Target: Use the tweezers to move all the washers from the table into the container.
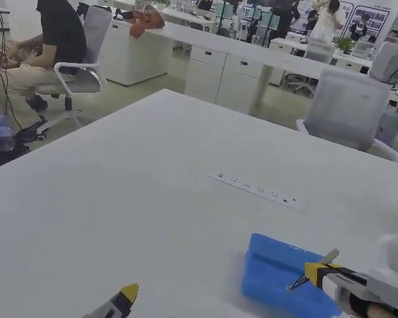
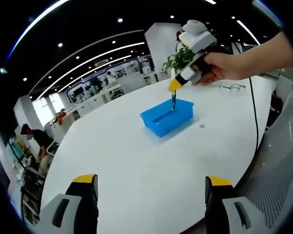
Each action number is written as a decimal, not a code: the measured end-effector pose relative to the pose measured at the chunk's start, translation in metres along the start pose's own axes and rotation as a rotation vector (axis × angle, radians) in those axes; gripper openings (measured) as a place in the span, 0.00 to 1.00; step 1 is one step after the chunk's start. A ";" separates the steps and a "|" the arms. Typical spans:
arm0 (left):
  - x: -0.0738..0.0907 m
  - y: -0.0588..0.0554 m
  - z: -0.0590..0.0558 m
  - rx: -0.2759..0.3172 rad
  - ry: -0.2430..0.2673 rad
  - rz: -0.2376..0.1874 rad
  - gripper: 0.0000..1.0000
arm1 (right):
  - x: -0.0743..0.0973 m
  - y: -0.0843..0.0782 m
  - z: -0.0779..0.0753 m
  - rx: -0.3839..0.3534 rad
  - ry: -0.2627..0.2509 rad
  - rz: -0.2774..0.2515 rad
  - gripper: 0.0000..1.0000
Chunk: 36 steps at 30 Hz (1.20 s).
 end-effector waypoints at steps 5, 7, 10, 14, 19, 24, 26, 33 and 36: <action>-0.001 -0.001 0.000 -0.004 -0.002 0.010 0.93 | -0.012 -0.002 -0.003 0.051 -0.010 0.012 0.01; -0.001 -0.002 0.000 -0.006 -0.002 0.015 0.93 | -0.016 -0.002 -0.005 0.048 -0.007 0.014 0.01; -0.001 -0.002 0.000 -0.005 -0.003 0.019 0.93 | -0.024 -0.005 -0.008 0.049 -0.009 0.024 0.01; -0.001 -0.002 -0.001 0.000 -0.009 0.016 0.93 | -0.032 -0.010 -0.011 0.039 -0.008 0.039 0.01; -0.001 -0.001 0.001 0.010 -0.005 0.010 0.93 | -0.040 -0.022 -0.010 0.017 -0.019 0.061 0.01; -0.001 -0.002 0.000 -0.001 -0.007 0.018 0.93 | -0.044 -0.026 -0.012 0.005 -0.030 0.067 0.01; -0.001 -0.002 -0.001 0.005 -0.013 0.014 0.93 | -0.044 -0.026 -0.014 0.010 -0.036 0.065 0.01; 0.000 -0.001 -0.001 0.007 -0.016 0.009 0.93 | -0.050 -0.031 -0.014 0.011 -0.032 0.084 0.01; -0.001 -0.001 -0.001 0.005 -0.015 0.013 0.92 | -0.050 -0.032 -0.013 0.002 -0.025 0.083 0.01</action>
Point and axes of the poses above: the centre of the closed fingertips' face, and the gripper's own axes: x roughly backward along the fingers, z roughly to its left, y roughly out of its top, the point moved 7 cm from there along x, roughly backward along the fingers, and after that the axes turned 7 degrees about x, right-handed, at the moved point
